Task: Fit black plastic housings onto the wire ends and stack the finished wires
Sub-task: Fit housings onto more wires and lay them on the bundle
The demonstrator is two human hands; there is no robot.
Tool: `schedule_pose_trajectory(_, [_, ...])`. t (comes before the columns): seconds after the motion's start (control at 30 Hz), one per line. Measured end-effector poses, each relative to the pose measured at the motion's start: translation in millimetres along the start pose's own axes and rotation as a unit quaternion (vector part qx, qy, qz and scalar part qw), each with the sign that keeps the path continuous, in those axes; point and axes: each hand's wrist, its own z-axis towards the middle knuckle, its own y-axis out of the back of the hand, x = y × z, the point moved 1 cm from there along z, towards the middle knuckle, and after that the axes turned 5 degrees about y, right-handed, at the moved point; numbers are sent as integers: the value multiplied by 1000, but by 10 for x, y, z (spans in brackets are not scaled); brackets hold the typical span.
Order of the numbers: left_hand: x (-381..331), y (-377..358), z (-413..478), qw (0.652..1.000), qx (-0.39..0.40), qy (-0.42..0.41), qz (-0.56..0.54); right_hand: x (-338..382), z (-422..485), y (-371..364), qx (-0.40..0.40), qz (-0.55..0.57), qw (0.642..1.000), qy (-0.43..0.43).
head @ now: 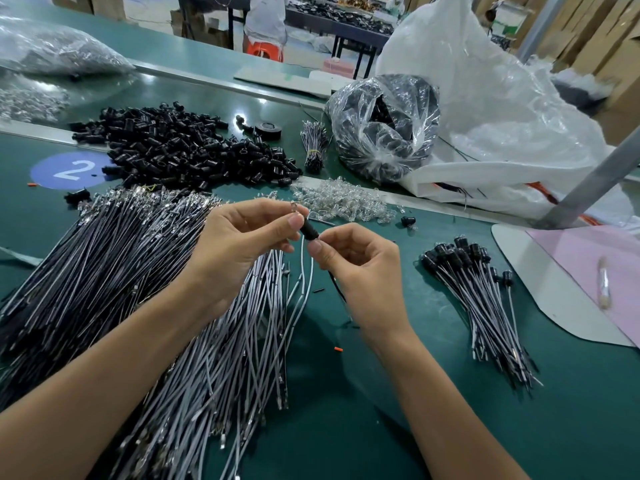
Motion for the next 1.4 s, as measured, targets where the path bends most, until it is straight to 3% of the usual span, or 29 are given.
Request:
schedule_pose_trajectory(0.3, [4,-6,-16,1000,7,-7,26,-13,-12,17,11,6,1000,-11])
schedule_pose_trajectory(0.5, [10,11,0,999,-38,-29,5,-4,-4,24,2,27,1000,2])
schedule_pose_trajectory(1.4, [-14,-4,-17,999,-25,-23,-7,6,-35,-22,-7,-51,998,38])
